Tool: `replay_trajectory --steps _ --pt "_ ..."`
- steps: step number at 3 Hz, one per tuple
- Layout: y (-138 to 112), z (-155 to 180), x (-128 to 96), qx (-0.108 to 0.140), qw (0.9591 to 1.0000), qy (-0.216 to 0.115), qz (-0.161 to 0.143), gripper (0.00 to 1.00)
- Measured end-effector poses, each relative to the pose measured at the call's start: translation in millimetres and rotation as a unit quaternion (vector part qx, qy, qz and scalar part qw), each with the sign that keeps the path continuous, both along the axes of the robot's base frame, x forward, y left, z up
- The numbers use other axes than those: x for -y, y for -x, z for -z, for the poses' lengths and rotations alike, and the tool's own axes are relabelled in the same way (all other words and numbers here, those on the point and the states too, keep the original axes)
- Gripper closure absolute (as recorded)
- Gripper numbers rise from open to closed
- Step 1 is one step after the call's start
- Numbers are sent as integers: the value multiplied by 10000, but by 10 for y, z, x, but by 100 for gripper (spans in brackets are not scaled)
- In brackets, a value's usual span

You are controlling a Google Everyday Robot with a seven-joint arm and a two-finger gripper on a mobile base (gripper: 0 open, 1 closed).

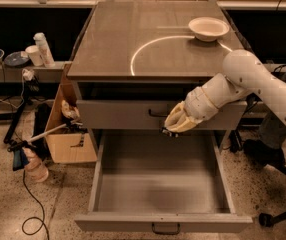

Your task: Pick rxbar chocolate from middle drawer and place on counter

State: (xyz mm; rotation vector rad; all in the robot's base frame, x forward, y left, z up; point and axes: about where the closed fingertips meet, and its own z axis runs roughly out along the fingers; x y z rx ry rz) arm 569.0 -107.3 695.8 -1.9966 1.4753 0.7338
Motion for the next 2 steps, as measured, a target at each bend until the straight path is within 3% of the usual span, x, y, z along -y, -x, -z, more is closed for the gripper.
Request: replay_trajectory --steps 2 --pt "173 -513 -167 212 9994 -26 -288 100"
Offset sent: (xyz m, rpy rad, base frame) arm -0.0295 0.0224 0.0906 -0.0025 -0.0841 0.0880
